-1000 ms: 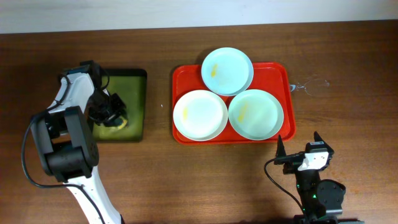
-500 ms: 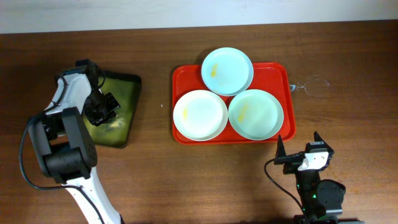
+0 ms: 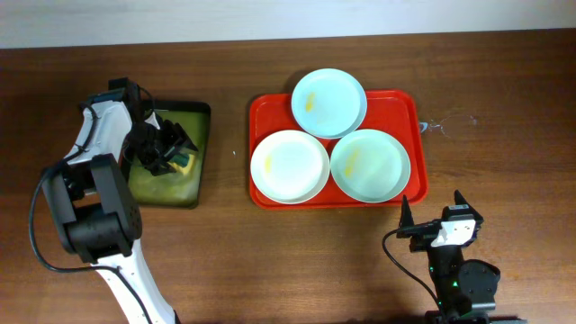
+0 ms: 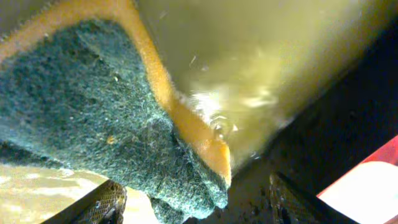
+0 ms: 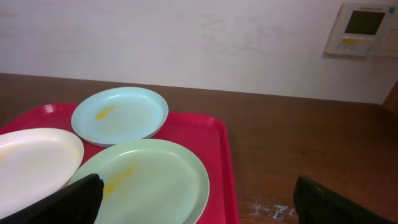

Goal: Clean dirty plates on tray and stack at the side
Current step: 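Grasp the yellow-green sponge with the left gripper and lift it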

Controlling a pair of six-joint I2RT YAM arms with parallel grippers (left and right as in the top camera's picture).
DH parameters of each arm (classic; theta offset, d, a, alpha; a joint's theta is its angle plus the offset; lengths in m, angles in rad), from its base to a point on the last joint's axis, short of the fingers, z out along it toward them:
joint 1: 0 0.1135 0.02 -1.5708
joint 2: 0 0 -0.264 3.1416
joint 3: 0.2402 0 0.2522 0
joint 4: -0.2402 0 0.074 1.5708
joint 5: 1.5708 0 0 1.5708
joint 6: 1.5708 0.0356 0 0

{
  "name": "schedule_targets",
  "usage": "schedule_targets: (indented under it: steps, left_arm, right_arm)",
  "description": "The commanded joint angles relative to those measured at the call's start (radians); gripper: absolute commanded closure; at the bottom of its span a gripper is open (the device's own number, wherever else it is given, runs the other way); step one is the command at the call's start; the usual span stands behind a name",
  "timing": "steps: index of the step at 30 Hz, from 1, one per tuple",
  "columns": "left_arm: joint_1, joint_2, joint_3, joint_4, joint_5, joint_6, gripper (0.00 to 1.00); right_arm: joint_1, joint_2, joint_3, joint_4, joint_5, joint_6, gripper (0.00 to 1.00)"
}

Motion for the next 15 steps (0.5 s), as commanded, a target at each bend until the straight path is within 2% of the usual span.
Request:
schedule_targets:
  steps: [1,4,6,9,11,12,15]
  left_arm:
    - [0.005,0.011,0.023,0.005,-0.088,-0.001,0.29]
    - [0.016,0.011,0.017,-0.002,-0.229,-0.094,0.35]
    - [0.014,0.011,0.008,0.007,-0.253,-0.181,0.35]
    - [0.011,0.011,0.001,0.035,-0.262,-0.201,0.4]
    - [0.012,0.011,0.001,0.039,-0.282,-0.201,0.62]
    - [0.012,0.011,0.001,0.04,-0.282,-0.201,0.64]
    - [0.011,0.011,0.0,0.04,-0.278,-0.201,0.58]
  right_arm:
    - [-0.006,-0.007,-0.006,-0.004,0.002,-0.006,0.02]
    - [-0.006,-0.007,-0.006,-0.004,0.002,-0.006,0.02]
    - [-0.006,-0.007,-0.006,-0.004,0.002,-0.006,0.02]
    - [-0.006,-0.007,-0.006,-0.004,0.002,-0.006,0.02]
    - [-0.006,-0.007,-0.006,-0.004,0.002,-0.006,0.02]
    - [-0.006,-0.007,-0.006,-0.004,0.002,-0.006,0.02]
    - [-0.006,-0.007,-0.006,-0.004,0.001,-0.006,0.02]
